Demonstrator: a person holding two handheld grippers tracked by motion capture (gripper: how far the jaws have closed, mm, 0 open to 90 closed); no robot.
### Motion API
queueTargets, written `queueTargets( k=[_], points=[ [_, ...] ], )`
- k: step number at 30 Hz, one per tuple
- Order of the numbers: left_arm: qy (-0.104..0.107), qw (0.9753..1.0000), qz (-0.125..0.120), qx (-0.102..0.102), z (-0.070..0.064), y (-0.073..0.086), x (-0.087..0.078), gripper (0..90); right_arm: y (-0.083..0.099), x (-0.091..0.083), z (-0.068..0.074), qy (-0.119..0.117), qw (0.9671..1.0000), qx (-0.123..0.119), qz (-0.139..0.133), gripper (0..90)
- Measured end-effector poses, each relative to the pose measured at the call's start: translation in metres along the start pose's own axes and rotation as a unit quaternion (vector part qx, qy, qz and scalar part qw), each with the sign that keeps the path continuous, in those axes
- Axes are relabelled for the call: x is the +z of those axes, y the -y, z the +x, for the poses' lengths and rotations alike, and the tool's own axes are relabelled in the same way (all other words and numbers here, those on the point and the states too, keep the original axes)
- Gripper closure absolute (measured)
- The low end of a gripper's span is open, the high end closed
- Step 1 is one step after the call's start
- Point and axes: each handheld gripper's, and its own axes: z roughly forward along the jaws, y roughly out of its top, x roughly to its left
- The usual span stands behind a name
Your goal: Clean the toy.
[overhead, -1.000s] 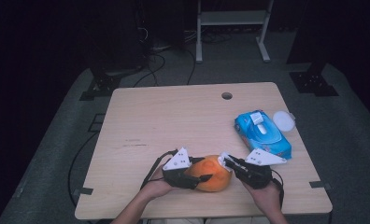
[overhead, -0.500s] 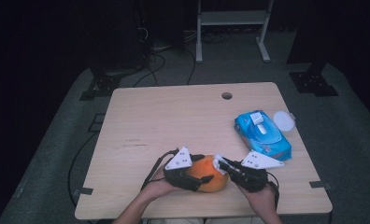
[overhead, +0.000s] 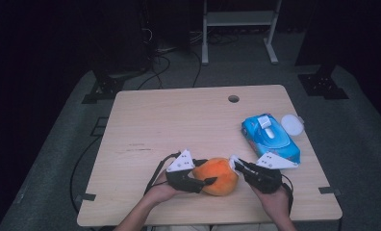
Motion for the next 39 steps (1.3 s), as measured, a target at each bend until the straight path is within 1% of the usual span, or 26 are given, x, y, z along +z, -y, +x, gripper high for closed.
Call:
queueTargets(
  k=[1,3,4,6,8,11,12,13,14,15,16,17,18,19,20,21,23,25,27,28,30,31,32,33,35,39],
  points=[
    [-0.001,1.0000,-0.003,-0.003,-0.001,-0.002,-0.001,39.1,-0.001,-0.002,-0.001,-0.001,1.0000,0.008,-0.006,80.8],
    [-0.010,0.9999,-0.008,0.002,-0.003,-0.007,-0.003,40.9,-0.007,-0.009,0.000,-0.003,0.9997,0.006,-0.025,80.8],
    [-0.012,0.9999,-0.008,0.002,-0.004,-0.009,-0.004,41.4,-0.012,-0.014,0.003,-0.012,0.9990,0.006,-0.042,80.8],
    [-0.016,0.9999,-0.004,0.004,-0.006,-0.011,-0.003,41.9,-0.017,-0.018,0.010,-0.020,0.9982,-0.003,-0.057,80.8],
    [-0.015,0.9999,-0.001,0.006,-0.008,-0.011,-0.001,42.1,-0.020,-0.019,0.019,-0.030,0.9974,-0.017,-0.063,80.8],
    [-0.014,0.9999,0.003,0.004,-0.010,-0.010,0.000,41.3,-0.018,-0.013,0.025,-0.022,0.9978,-0.038,-0.050,80.8],
    [-0.011,0.9999,0.004,0.004,-0.009,-0.009,0.001,39.5,-0.016,-0.011,0.024,-0.022,0.9981,-0.034,-0.046,80.8],
    [-0.008,1.0000,0.002,0.002,-0.008,-0.008,0.001,36.4,-0.014,-0.009,0.021,-0.023,0.9984,-0.030,-0.042,80.8],
    [-0.002,1.0000,0.001,-0.001,-0.007,-0.008,0.002,31.5,-0.012,-0.008,0.019,-0.021,0.9987,-0.027,-0.037,80.8],
    [-0.002,1.0000,-0.002,-0.002,-0.006,-0.008,0.002,26.5,-0.010,-0.007,0.017,-0.018,0.9989,-0.026,-0.034,80.8],
    [-0.007,1.0000,-0.004,-0.006,-0.004,-0.007,0.002,22.1,-0.009,-0.006,0.015,-0.017,0.9991,-0.023,-0.032,80.8],
    [-0.010,0.9998,0.001,-0.015,-0.001,-0.006,0.003,17.6,-0.009,-0.006,0.014,-0.014,0.9992,-0.020,-0.031,80.8],
    [-0.009,0.9997,0.002,-0.021,0.000,-0.005,0.004,15.5,-0.008,-0.006,0.012,-0.010,0.9993,-0.020,-0.030,80.8],
    [-0.007,0.9996,-0.001,-0.027,0.000,-0.003,0.005,15.3,-0.008,-0.006,0.011,-0.011,0.9993,-0.018,-0.029,80.8],
    [-0.003,0.9996,0.000,-0.028,0.000,-0.002,0.005,17.0,-0.008,-0.005,0.011,-0.010,0.9994,-0.016,-0.030,80.8],
    [0.003,0.9998,0.000,-0.021,-0.002,-0.002,0.006,19.7,-0.008,-0.005,0.010,-0.008,0.9994,-0.017,-0.029,80.8],
    [0.008,0.9999,0.005,-0.005,-0.006,-0.003,0.007,21.4,-0.007,-0.004,0.009,-0.005,0.9995,-0.016,-0.027,80.8],
    [0.019,0.9998,0.005,0.001,-0.007,-0.002,0.007,21.9,-0.006,-0.005,0.006,-0.001,0.9996,-0.014,-0.025,80.8],
    [0.040,0.9992,-0.002,0.001,-0.007,-0.001,0.006,19.5,-0.005,-0.005,0.004,0.004,0.9997,-0.010,-0.023,80.8],
    [0.034,0.9994,-0.003,0.002,-0.006,0.000,0.007,18.3,-0.005,-0.005,0.002,0.004,0.9997,-0.007,-0.022,80.8],
    [0.013,0.9999,0.005,0.006,-0.006,0.001,0.010,15.9,-0.005,-0.005,0.001,0.003,0.9997,-0.006,-0.024,80.8],
    [0.006,1.0000,0.005,0.003,-0.006,0.002,0.012,15.8,-0.005,-0.005,0.002,0.004,0.9997,-0.006,-0.023,80.8],
    [0.006,1.0000,0.003,0.001,-0.006,0.003,0.013,17.6,-0.006,-0.005,0.003,0.005,0.9997,-0.008,-0.023,80.8],
    [0.001,1.0000,0.001,0.004,-0.007,0.003,0.013,22.5,-0.006,-0.006,0.005,0.008,0.9996,-0.012,-0.024,80.9],
    [-0.005,1.0000,0.002,0.008,-0.009,0.003,0.014,27.4,-0.007,-0.007,0.007,0.010,0.9994,-0.017,-0.028,80.9],
    [-0.008,0.9999,0.007,0.012,-0.012,0.002,0.015,29.6,-0.011,-0.010,0.013,0.014,0.9989,-0.026,-0.036,80.8]
  ],
)
